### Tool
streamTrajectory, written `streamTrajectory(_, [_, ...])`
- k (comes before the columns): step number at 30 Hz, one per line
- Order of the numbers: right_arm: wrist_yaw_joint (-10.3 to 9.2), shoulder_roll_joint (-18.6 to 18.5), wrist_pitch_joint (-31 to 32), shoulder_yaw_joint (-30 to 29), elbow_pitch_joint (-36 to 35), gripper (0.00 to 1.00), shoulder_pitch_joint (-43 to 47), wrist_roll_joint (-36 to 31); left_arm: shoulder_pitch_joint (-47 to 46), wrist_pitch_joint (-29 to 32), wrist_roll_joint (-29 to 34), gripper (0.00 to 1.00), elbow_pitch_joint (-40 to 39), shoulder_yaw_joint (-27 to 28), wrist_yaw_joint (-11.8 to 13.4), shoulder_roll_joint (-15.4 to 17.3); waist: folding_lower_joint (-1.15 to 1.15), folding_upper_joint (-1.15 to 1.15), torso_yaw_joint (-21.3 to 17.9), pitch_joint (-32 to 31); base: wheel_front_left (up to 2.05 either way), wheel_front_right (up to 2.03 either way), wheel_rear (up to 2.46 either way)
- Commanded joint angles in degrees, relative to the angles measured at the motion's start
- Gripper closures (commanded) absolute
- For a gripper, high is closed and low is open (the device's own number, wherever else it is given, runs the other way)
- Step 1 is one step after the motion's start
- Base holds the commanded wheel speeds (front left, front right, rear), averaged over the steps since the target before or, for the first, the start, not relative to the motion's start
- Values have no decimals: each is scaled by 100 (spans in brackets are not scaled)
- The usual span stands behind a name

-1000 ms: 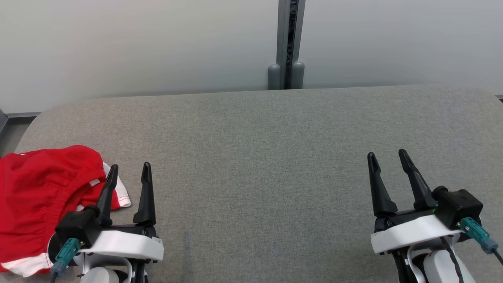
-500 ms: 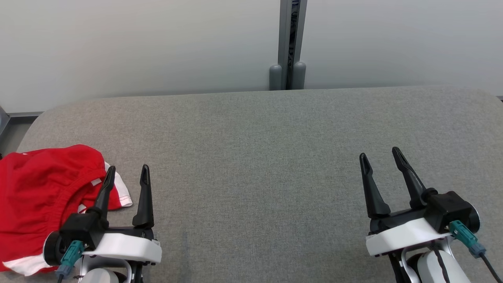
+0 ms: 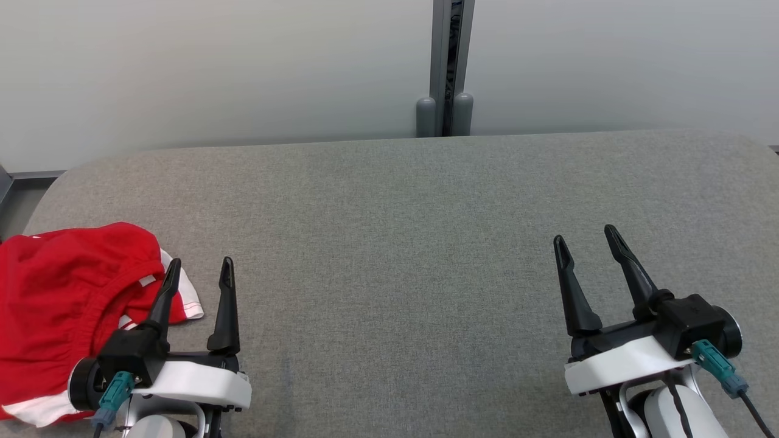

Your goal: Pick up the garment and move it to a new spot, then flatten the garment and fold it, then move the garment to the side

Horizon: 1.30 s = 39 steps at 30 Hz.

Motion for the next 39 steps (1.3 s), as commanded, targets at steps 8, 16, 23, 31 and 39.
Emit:
streamTrajectory(8, [12,-52,-42,-1,15,0,-47,-5,-143,-26,-47,0,1,-13,-6,25,0,0,105,28,0,0,0])
streamTrajectory(16, [12,-53,-41,158,3,0,-35,71,-87,-26,-43,0,-100,17,54,25,0,0,468,53,0,0,0])
streamTrajectory(23, [12,-51,-38,261,-25,0,-124,97,-155,-26,-95,0,-215,73,156,25,0,0,924,218,0,0,0])
streamTrajectory(31, [12,-52,-38,272,-14,0,-176,107,-177,-25,-168,0,-318,95,264,22,0,0,1376,330,0,0,0])
streamTrajectory(39, [12,-52,-37,278,22,0,-97,46,-125,-25,-241,0,-337,41,346,23,0,0,1757,301,0,0,0])
